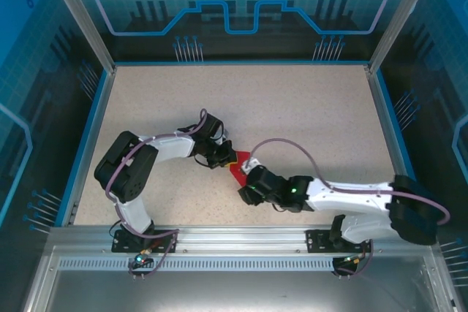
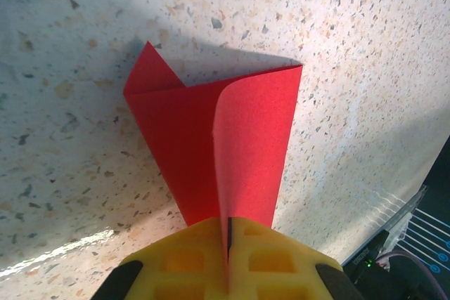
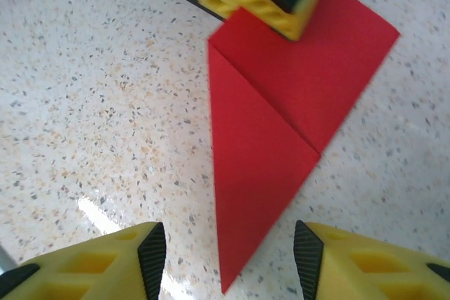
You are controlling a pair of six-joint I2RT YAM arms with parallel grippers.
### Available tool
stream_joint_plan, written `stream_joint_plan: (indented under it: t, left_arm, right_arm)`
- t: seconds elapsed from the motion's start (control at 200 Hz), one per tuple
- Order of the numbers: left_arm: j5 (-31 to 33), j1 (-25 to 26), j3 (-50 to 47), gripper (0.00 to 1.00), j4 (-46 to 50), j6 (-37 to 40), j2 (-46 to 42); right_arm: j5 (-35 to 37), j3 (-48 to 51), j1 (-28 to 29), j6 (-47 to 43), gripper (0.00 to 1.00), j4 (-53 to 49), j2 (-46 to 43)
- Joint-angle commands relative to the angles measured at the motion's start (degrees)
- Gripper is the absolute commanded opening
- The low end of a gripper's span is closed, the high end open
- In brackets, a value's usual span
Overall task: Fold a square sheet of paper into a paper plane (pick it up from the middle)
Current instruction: Fold the wing for the fifth time at the center of the table.
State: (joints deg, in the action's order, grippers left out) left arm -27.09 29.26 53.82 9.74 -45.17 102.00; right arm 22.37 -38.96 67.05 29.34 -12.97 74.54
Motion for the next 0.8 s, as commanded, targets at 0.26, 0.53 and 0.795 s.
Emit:
stream_joint_plan:
  t: [0.26,0.53,0.795]
  left_arm:
    - [1.5,0.5,0.6,0.0,1.9,-0.5,-1.4]
    - [1.3,0.5,1.2,0.0,2.5,-0.2,-1.3]
    - [1.3,0.6,1.4,0.0,3.1,0.1,-1.1]
  right_arm:
    - [22.2,-18.4,9.1,0.4,0.49,-15.3,21.7]
    - [20.8,-18.1,9.0,1.6,0.47,-13.9,25.0]
    - [21.6,-19.5,8.3,2.3,0.35,-14.4,27.1]
